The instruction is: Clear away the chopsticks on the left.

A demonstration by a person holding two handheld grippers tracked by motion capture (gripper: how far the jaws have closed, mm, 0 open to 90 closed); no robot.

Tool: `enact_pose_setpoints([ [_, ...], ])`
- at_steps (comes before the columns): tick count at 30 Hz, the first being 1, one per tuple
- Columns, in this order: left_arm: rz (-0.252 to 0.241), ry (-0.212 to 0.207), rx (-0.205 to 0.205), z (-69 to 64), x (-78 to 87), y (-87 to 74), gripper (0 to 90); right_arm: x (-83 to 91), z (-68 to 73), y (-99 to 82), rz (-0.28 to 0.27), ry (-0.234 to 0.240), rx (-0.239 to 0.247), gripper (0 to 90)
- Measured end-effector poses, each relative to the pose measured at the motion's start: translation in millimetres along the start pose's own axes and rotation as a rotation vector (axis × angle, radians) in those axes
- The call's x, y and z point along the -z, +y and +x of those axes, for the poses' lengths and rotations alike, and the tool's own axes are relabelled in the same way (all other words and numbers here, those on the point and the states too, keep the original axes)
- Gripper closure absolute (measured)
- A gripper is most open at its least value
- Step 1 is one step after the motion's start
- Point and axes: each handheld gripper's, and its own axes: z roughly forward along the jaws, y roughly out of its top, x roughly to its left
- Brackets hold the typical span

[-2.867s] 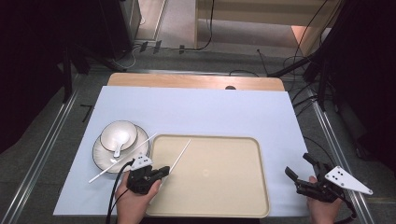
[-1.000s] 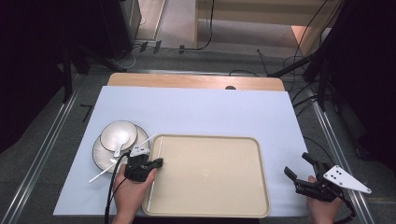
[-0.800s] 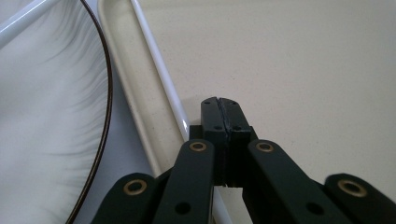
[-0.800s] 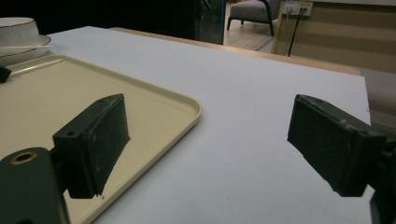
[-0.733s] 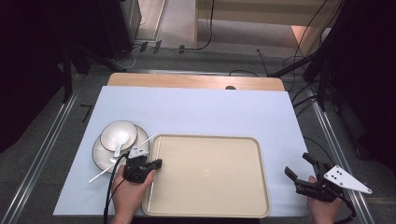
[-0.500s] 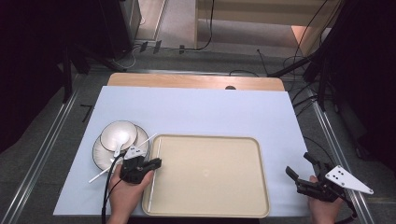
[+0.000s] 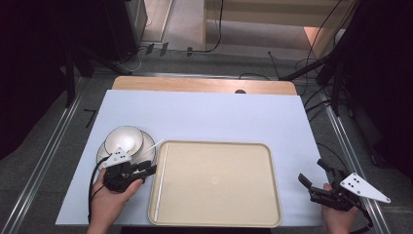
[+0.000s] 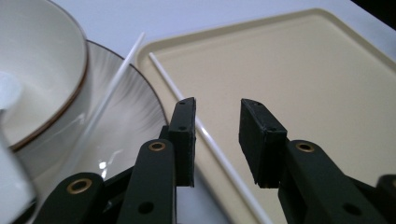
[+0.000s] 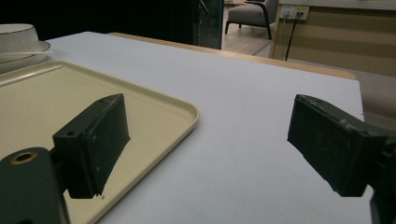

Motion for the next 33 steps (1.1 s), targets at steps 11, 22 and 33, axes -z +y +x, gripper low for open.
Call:
enact_pose_setpoints([
  [11,0.028,0.065,-0.05,28.7,34.5,-5.3,70.0,1.8,0.2,1.5,-0.005,-0.009,0.007,13.0],
  [22,0.106,0.129,-0.123,33.2,36.6,-10.8,69.4,1.5,0.3,1.5,0.0,-0.008,0.01,13.0],
  [33,0.126,0.171,-0.074,46.4,35.3,-16.8,68.1,-0.5,0.3,0.8,0.007,-0.002,0.013,13.0],
])
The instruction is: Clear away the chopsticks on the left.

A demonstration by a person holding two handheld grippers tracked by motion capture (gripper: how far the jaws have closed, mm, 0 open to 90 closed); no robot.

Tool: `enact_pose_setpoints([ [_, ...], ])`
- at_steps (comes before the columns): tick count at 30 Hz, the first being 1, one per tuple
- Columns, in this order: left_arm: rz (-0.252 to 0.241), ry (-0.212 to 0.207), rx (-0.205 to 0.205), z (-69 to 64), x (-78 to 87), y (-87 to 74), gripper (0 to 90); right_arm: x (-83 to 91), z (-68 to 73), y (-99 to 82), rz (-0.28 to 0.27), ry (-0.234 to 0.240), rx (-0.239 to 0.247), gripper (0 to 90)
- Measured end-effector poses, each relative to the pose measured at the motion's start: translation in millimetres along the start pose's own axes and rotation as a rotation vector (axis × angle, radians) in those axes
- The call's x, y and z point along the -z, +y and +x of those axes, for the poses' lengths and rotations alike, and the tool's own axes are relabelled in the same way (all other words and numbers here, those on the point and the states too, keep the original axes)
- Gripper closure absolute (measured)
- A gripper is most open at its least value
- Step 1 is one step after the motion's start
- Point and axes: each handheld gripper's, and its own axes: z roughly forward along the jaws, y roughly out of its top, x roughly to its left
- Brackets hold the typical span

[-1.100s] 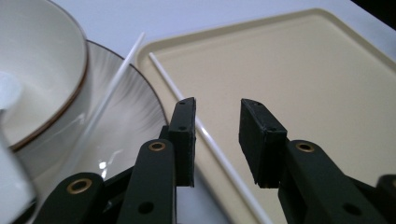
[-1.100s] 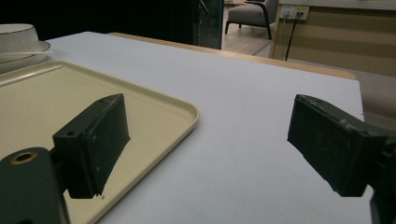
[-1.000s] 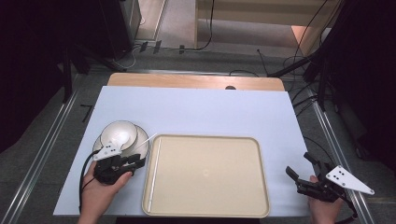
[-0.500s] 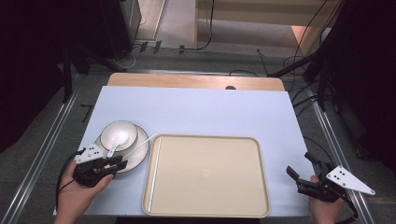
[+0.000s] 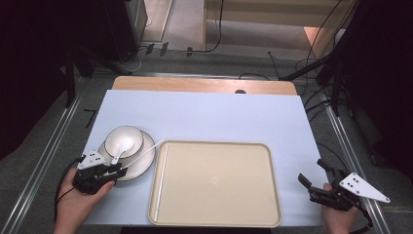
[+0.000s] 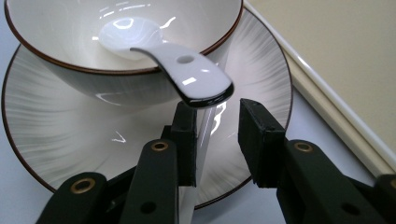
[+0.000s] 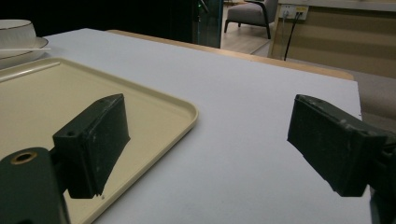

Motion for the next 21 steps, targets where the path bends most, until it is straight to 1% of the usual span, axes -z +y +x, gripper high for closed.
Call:
enact_pose_setpoints([
  [3,0.007,-0.006,0.015,1.3,-2.9,-0.5,69.6,-0.1,0.3,0.1,0.001,0.001,0.001,13.1],
  [6,0.027,0.016,0.003,2.2,-5.9,-1.4,72.1,-0.3,0.3,-0.1,0.001,0.001,0.001,13.0],
  [9,0.04,0.024,-0.016,0.9,-7.6,-2.2,74.9,-0.3,0.4,-0.1,0.0,0.001,0.0,13.0],
  [12,0.05,0.002,-0.03,0.4,-7.6,-1.5,81.1,-0.7,0.5,-0.1,0.003,0.001,0.002,13.0],
  [14,0.048,-0.016,-0.036,-0.7,-8.7,-0.9,84.0,-0.9,0.2,-0.5,0.005,0.0,0.0,13.0],
  [16,0.058,-0.019,-0.045,-2.7,-9.3,0.1,85.4,-1.1,-0.1,-1.0,0.007,0.0,0.001,13.0],
  [19,0.066,-0.03,-0.04,-3.4,-9.1,0.9,85.7,-1.5,-0.6,-1.2,0.01,0.002,0.005,13.0],
  [21,0.06,-0.035,-0.036,-4.8,-8.3,1.5,85.8,-1.4,-1.1,-1.4,0.01,0.002,0.003,13.0],
])
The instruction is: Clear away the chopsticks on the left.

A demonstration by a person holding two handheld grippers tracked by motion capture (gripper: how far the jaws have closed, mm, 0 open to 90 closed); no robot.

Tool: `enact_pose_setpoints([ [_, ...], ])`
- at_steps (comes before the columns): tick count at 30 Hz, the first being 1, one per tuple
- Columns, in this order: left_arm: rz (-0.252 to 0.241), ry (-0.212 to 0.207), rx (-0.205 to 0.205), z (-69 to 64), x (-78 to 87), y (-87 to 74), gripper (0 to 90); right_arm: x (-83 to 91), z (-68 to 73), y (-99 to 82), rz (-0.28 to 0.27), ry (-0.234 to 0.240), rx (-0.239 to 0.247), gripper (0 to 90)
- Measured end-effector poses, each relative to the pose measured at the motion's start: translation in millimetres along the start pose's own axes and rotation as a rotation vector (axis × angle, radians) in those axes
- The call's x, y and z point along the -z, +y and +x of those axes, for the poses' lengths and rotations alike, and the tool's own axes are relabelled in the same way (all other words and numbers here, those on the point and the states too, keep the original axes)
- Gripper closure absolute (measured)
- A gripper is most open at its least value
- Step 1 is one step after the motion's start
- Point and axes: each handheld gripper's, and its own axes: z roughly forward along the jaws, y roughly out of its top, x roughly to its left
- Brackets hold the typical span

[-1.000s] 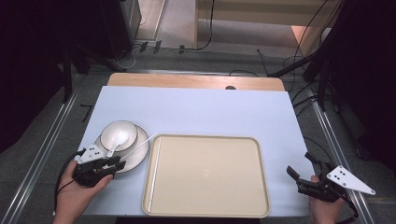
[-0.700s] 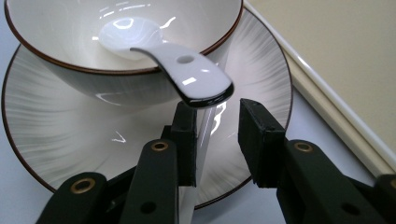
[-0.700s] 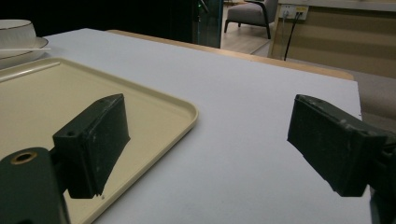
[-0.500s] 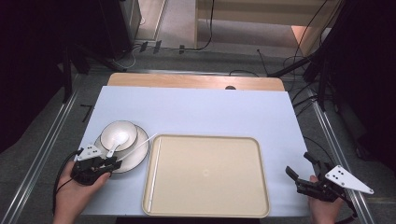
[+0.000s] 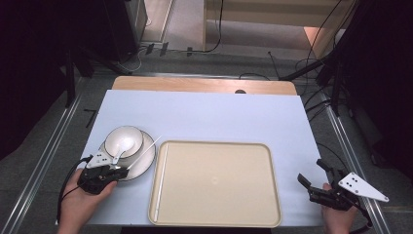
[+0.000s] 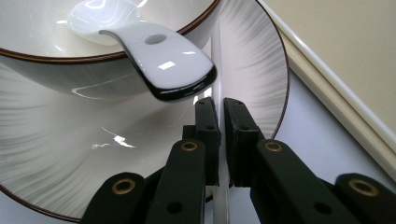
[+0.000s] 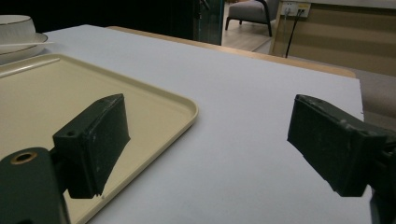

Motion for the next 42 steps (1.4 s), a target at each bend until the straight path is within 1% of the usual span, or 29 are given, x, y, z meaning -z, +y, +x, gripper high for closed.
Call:
enact_pose_setpoints([
  [3,-0.028,-0.026,0.006,-5.1,2.7,3.5,85.9,1.0,-0.9,-0.3,-0.003,-0.001,-0.001,13.0],
  [4,-0.031,-0.034,0.003,-7.2,3.2,5.1,85.9,1.3,-1.2,-0.5,-0.001,0.0,-0.003,13.0],
  [6,-0.023,-0.008,0.007,-13.8,3.0,8.8,85.9,1.3,-1.8,-0.7,-0.002,-0.001,-0.003,13.0],
  [7,-0.022,-0.007,0.01,-16.9,2.8,10.4,85.8,1.3,-2.0,-0.7,-0.004,-0.001,-0.001,13.1],
  [9,-0.021,-0.024,0.012,-23.1,1.8,13.1,85.8,1.3,-2.0,-0.4,-0.004,-0.003,0.0,13.0],
  [11,-0.022,-0.026,0.002,-29.1,0.3,15.6,85.9,1.3,-1.7,-0.4,-0.003,-0.003,-0.001,13.0],
  [14,-0.034,-0.048,-0.005,-37.8,-1.7,19.7,85.9,1.2,-1.3,-0.5,-0.002,-0.003,-0.002,13.0],
  [15,-0.038,-0.056,-0.009,-41.2,-2.9,21.0,85.9,1.2,-1.3,-0.5,-0.002,-0.003,-0.002,13.0],
  [17,-0.037,-0.055,-0.014,-47.7,-5.8,23.7,85.9,1.0,-1.2,-0.6,-0.003,-0.004,-0.005,13.0],
  [20,-0.031,-0.069,-0.014,-55.4,-11.2,26.0,85.9,1.0,-0.8,-0.3,-0.003,-0.002,0.004,13.0],
  [24,-0.026,-0.079,0.001,-62.8,-17.9,27.7,85.9,1.4,-1.8,-0.5,-0.005,-0.002,0.0,13.0],
  [26,-0.029,-0.098,0.003,-65.7,-21.4,29.0,85.9,1.8,-1.4,-0.5,-0.003,-0.003,-0.002,13.0],
  [27,-0.025,-0.098,0.001,-67.9,-22.9,29.6,85.9,1.8,-1.3,-0.4,-0.004,-0.004,-0.002,13.0],
  [32,-0.025,-0.128,0.001,-76.2,-30.5,31.6,85.9,0.9,-1.1,-0.6,-0.002,-0.002,-0.003,13.0],
  [35,-0.027,-0.154,0.012,-81.1,-34.9,33.3,85.9,0.6,-0.7,-0.5,-0.003,-0.002,-0.002,13.0],
  [38,-0.026,-0.159,0.014,-88.5,-40.2,35.0,85.9,0.6,-0.4,-0.5,-0.002,-0.002,0.0,13.1],
  [40,-0.024,-0.181,0.026,-93.3,-45.4,35.7,85.9,0.6,-0.2,-0.3,-0.003,-0.002,0.0,13.0],
  [42,-0.011,-0.191,0.023,-99.3,-51.2,36.5,85.8,0.7,0.3,0.0,-0.004,-0.002,0.0,13.0],
])
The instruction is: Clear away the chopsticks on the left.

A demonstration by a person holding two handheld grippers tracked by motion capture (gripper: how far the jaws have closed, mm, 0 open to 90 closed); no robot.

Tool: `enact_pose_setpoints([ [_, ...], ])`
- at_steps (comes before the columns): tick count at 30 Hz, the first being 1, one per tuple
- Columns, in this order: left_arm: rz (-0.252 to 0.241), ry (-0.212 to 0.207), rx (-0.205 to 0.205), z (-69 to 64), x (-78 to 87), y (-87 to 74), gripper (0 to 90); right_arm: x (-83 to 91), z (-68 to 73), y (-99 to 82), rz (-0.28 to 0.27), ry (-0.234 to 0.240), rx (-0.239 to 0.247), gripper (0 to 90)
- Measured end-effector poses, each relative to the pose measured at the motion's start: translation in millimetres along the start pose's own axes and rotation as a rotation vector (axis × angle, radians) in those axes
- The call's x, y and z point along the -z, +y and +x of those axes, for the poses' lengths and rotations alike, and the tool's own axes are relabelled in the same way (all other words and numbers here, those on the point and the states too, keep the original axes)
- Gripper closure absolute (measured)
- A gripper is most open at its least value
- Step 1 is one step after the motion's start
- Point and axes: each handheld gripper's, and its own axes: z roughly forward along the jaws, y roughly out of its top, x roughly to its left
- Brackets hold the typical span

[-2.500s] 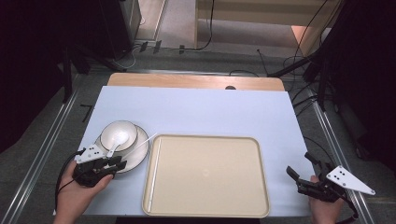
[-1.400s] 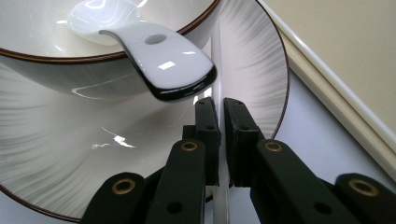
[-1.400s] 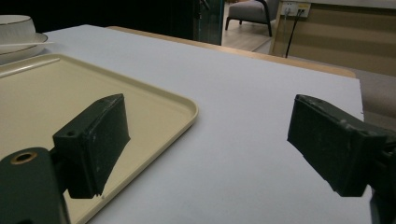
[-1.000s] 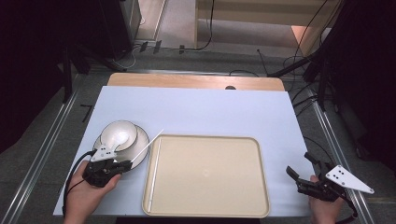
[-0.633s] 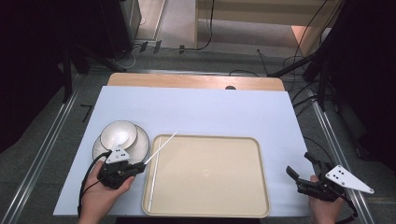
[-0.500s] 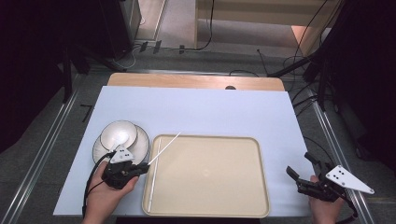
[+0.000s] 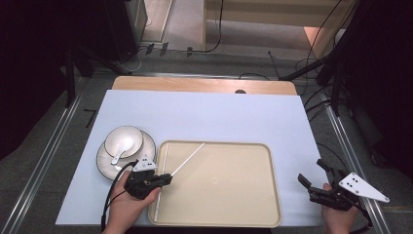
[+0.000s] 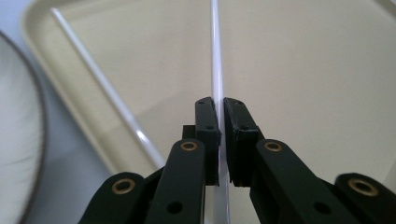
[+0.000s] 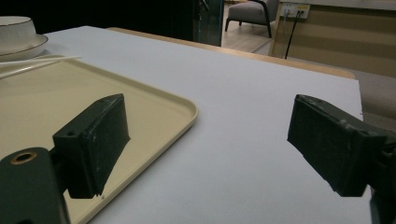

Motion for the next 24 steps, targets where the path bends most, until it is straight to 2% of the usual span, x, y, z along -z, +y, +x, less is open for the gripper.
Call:
enact_pose_setpoints([
  [5,0.027,-0.009,0.02,-7.8,-15.7,2.3,85.8,-0.2,-1.0,-0.7,0.001,-0.001,-0.002,13.0],
  [7,0.038,-0.001,0.029,-9.9,-21.1,3.1,85.8,-0.4,-1.4,-0.9,0.002,0.0,-0.002,13.0],
  [12,0.037,-0.009,0.081,-11.2,-31.1,4.6,85.8,-0.3,-1.3,-0.9,0.003,0.0,-0.002,13.0],
  [16,0.037,0.01,0.102,-12.3,-33.5,4.7,85.7,-0.1,-0.9,-0.5,0.001,-0.001,0.001,13.1],
  [18,0.038,0.006,0.103,-12.9,-33.9,4.5,85.3,0.0,-0.9,-0.4,0.002,-0.001,0.001,13.0],
  [20,0.035,0.025,0.09,-15.6,-34.3,4.3,84.7,-0.1,-0.9,-0.4,0.002,-0.001,0.0,13.0],
  [24,0.029,0.023,0.078,-18.4,-33.9,3.3,78.6,-0.4,-0.4,-0.2,0.001,0.002,0.001,13.0],
])
